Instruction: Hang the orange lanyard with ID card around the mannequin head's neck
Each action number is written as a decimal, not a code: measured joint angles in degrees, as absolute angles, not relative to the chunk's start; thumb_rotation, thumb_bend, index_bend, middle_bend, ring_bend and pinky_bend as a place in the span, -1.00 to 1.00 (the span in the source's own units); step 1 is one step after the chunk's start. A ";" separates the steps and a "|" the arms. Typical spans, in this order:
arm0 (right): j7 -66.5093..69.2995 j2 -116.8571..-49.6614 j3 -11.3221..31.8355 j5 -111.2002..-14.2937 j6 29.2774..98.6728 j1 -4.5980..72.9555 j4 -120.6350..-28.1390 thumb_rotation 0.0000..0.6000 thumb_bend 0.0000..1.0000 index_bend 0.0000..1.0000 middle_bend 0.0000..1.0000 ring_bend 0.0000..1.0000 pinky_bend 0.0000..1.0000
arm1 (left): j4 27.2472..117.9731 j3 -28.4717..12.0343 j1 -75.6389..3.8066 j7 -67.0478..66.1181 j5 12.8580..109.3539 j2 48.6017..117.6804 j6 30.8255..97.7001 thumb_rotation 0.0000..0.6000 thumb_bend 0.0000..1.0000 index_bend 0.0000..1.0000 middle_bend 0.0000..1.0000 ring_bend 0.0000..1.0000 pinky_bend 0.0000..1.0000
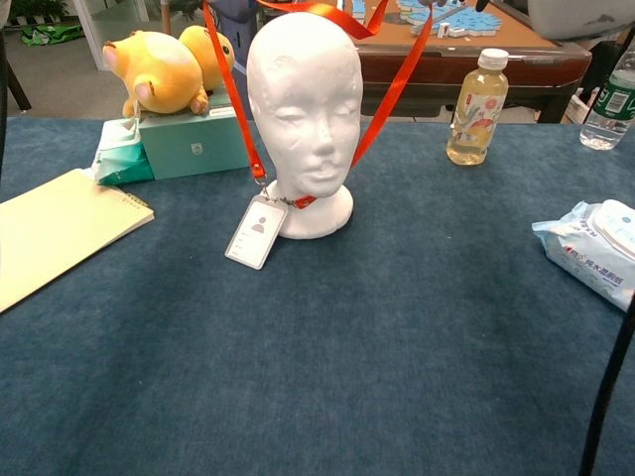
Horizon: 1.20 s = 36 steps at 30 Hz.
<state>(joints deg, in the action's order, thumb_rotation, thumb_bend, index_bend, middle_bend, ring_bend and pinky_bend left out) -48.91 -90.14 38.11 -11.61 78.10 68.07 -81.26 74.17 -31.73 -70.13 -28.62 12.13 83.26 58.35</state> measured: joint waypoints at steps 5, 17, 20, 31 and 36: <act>-49.62 -91.53 38.13 -10.97 77.89 69.06 -78.06 1.00 -0.07 0.24 -0.13 -0.30 -0.18 | 71.97 -31.55 -70.44 -29.77 10.86 84.01 57.41 1.00 -0.29 0.37 1.00 1.00 1.00; -49.66 -94.84 38.50 -10.68 76.07 70.64 -71.34 1.00 -0.07 0.24 -0.14 -0.30 -0.18 | 67.17 -31.06 -71.30 -31.89 9.87 86.30 56.02 1.00 -0.28 0.35 1.00 1.00 1.00; -49.90 -95.52 38.68 -10.62 75.78 71.05 -69.78 1.00 -0.07 0.24 -0.15 -0.30 -0.18 | 66.40 -30.73 -71.52 -33.16 9.41 86.68 55.67 1.00 -0.28 0.34 1.00 1.00 1.00; -49.99 -96.26 38.74 -11.49 73.43 70.95 -69.10 1.00 -0.18 -0.17 -0.35 -0.36 -0.18 | 66.06 -30.70 -71.42 -34.19 9.78 86.89 54.70 1.00 -0.31 -0.07 0.98 1.00 1.00; -49.03 -95.75 38.53 -12.97 72.73 70.47 -71.06 1.00 -0.56 -0.50 -0.48 -0.47 -0.20 | 66.44 -30.62 -71.08 -33.56 11.32 86.72 54.45 1.00 -0.32 -0.36 0.79 0.93 0.94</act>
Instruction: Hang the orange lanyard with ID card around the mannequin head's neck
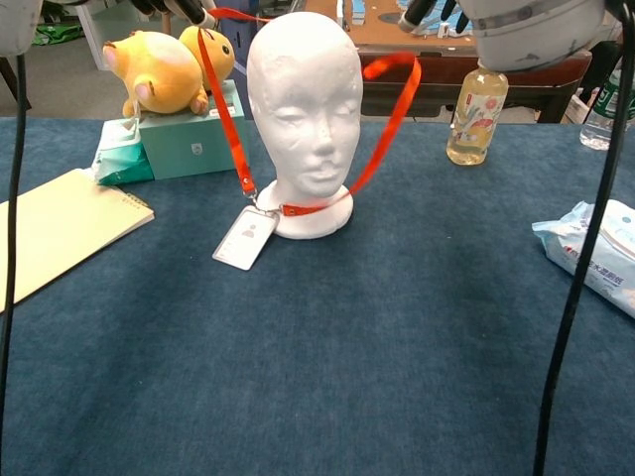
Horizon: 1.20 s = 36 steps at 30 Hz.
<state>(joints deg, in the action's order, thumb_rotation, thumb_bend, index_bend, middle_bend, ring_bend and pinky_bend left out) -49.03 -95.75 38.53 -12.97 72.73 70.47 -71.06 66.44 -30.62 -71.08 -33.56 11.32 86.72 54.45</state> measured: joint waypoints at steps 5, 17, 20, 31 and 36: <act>-48.07 -95.21 38.37 -14.32 72.61 70.15 -72.59 1.00 -0.67 -0.59 -0.55 -0.51 -0.23 | 67.94 -30.81 -70.44 -31.75 13.86 86.08 54.36 1.00 -0.39 -0.43 0.53 0.60 0.80; -46.79 -93.54 37.23 -16.70 72.87 68.94 -77.60 1.00 -0.92 -0.73 -0.65 -0.61 -0.30 | 72.16 -30.15 -68.81 -32.17 14.15 82.81 54.75 0.93 -0.78 -0.75 -0.72 -0.82 -0.48; -46.68 -93.12 37.04 -16.82 73.08 68.66 -78.54 1.00 -0.93 -0.73 -0.65 -0.61 -0.30 | 72.85 -30.00 -68.65 -32.51 13.44 82.12 54.78 0.79 -0.86 -0.84 -0.84 -0.92 -0.58; -46.34 -91.03 36.00 -17.36 73.54 67.12 -81.73 1.00 -0.97 -0.73 -0.65 -0.61 -0.30 | 75.17 -29.31 -67.70 -32.89 12.85 79.62 55.37 1.00 -0.98 -0.99 -1.00 -1.00 -0.78; -46.13 -89.21 35.50 -17.86 73.77 65.91 -84.45 1.00 -0.97 -0.73 -0.65 -0.61 -0.30 | 76.13 -29.33 -66.40 -31.45 13.08 78.00 54.77 1.00 -0.98 -0.99 -1.00 -1.00 -0.78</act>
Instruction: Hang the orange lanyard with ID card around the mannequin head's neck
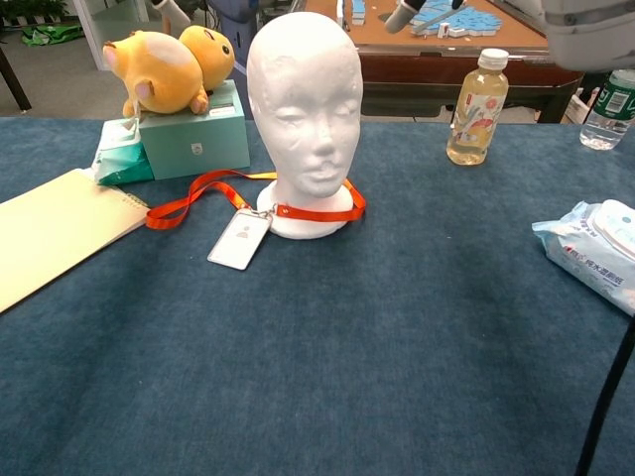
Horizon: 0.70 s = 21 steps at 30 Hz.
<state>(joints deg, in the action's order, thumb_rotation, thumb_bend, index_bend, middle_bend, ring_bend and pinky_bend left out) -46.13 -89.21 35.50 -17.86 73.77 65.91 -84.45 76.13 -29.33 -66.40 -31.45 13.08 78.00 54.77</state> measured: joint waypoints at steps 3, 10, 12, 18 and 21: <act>-46.17 -87.29 35.18 -18.17 74.10 64.85 -87.25 1.00 -0.97 -0.73 -0.65 -0.61 -0.30 | 77.39 -29.47 -65.14 -29.73 13.25 76.67 53.96 1.00 -0.98 -0.98 -1.00 -1.00 -0.78; -47.01 -81.96 32.70 -19.38 75.41 61.45 -94.61 1.00 -0.93 -0.73 -0.64 -0.61 -0.30 | 82.21 -28.66 -60.97 -25.42 16.83 73.17 52.86 1.00 -0.98 -0.94 -1.00 -1.00 -0.75; -47.09 -80.39 31.13 -20.37 75.89 59.99 -96.58 1.00 -0.90 -0.73 -0.63 -0.61 -0.31 | 83.70 -28.11 -59.43 -23.93 18.75 72.15 53.01 1.00 -0.98 -0.93 -1.00 -1.00 -0.74; -45.93 -77.24 26.71 -24.32 76.67 55.88 -100.76 1.00 -0.80 -0.73 -0.59 -0.61 -0.31 | 86.53 -25.84 -54.99 -20.19 25.31 69.73 54.46 1.00 -0.98 -0.91 -0.99 -1.00 -0.73; -44.62 -75.15 24.75 -26.60 76.74 53.56 -102.92 1.00 -0.80 -0.73 -0.57 -0.61 -0.30 | 87.83 -24.62 -52.49 -17.82 28.87 68.57 55.13 1.00 -0.98 -0.90 -0.99 -1.00 -0.73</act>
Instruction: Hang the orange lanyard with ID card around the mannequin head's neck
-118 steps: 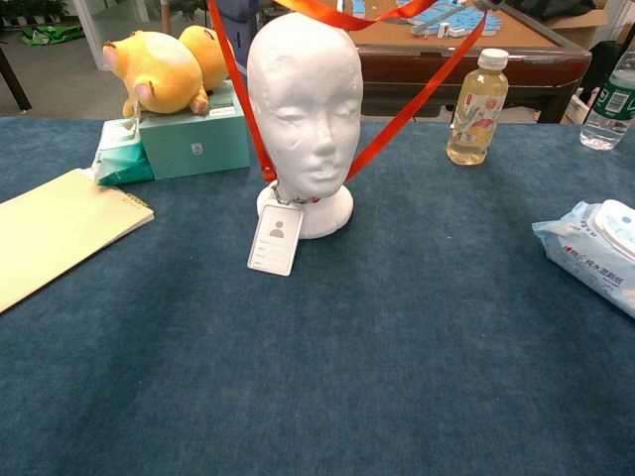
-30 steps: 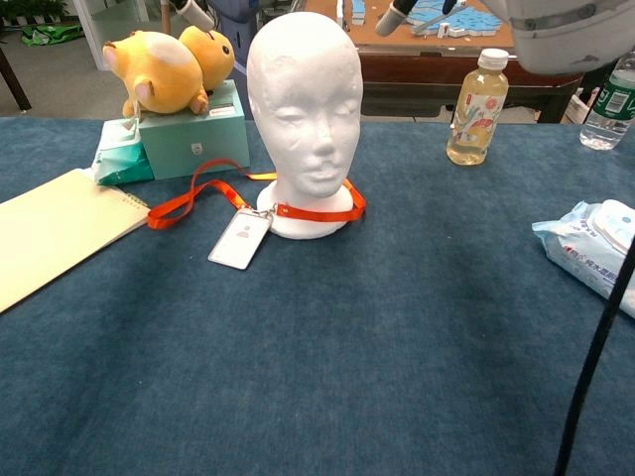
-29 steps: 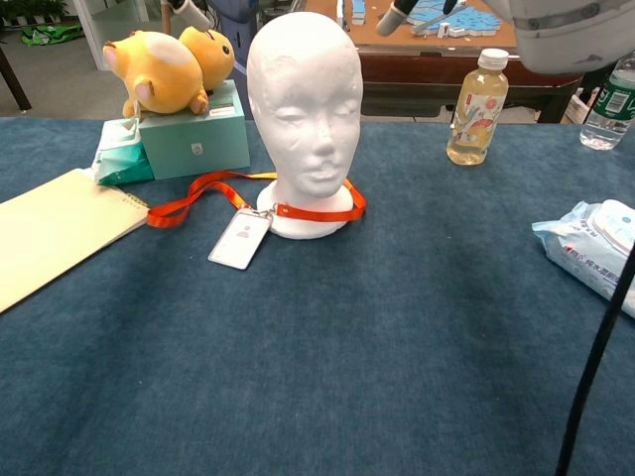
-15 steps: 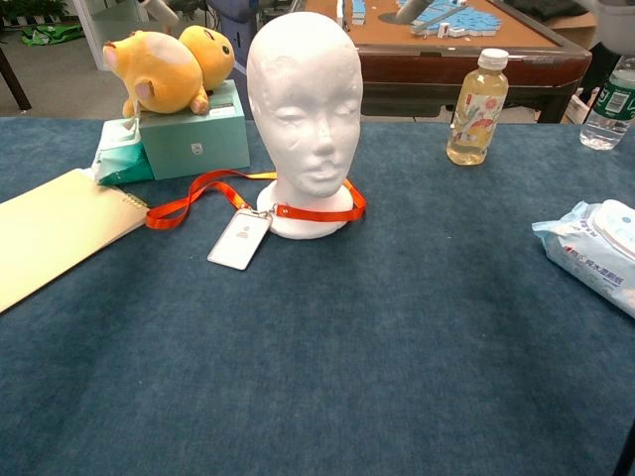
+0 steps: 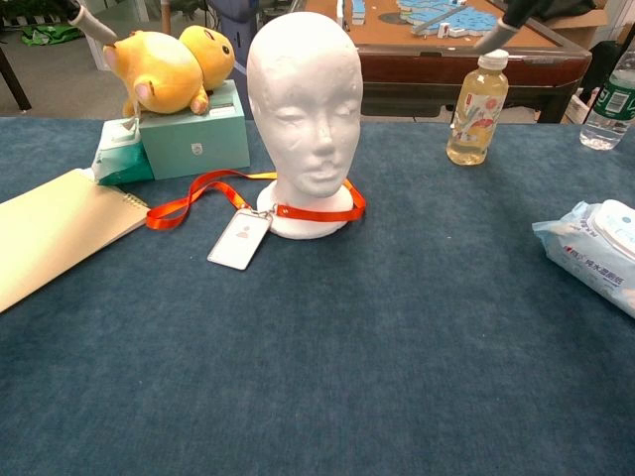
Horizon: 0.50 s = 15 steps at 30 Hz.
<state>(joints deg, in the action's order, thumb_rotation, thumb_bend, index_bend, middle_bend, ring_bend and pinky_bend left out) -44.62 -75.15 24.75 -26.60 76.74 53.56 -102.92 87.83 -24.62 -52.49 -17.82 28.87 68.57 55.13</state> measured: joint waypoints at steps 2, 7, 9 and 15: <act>-43.62 -73.75 23.76 -27.79 76.63 52.19 -104.27 1.00 -0.80 -0.73 -0.56 -0.61 -0.30 | 88.72 -23.86 -50.66 -15.96 31.57 67.84 55.80 1.00 -0.98 -0.90 -0.98 -1.00 -0.73; -41.24 -69.93 20.73 -31.54 76.51 48.38 -107.06 1.00 -0.79 -0.73 -0.56 -0.60 -0.30 | 90.71 -21.96 -45.93 -10.66 38.36 66.10 57.32 1.00 -0.98 -0.89 -0.98 -1.00 -0.73; -40.03 -68.86 19.49 -33.43 76.41 46.96 -107.74 1.00 -0.79 -0.73 -0.56 -0.61 -0.30 | 91.39 -21.01 -43.85 -8.25 41.32 65.31 57.77 1.00 -0.98 -0.89 -0.98 -1.00 -0.73; -35.62 -65.84 15.42 -40.47 76.44 41.97 -109.06 1.00 -0.79 -0.73 -0.56 -0.61 -0.30 | 93.05 -17.89 -38.32 -2.79 49.76 63.18 59.55 1.00 -0.98 -0.89 -0.98 -1.00 -0.73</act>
<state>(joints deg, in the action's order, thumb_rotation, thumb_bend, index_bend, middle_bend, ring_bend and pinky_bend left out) -35.62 -65.84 15.42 -40.47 76.44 41.97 -109.06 93.05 -17.89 -38.32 -2.79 49.76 63.18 59.55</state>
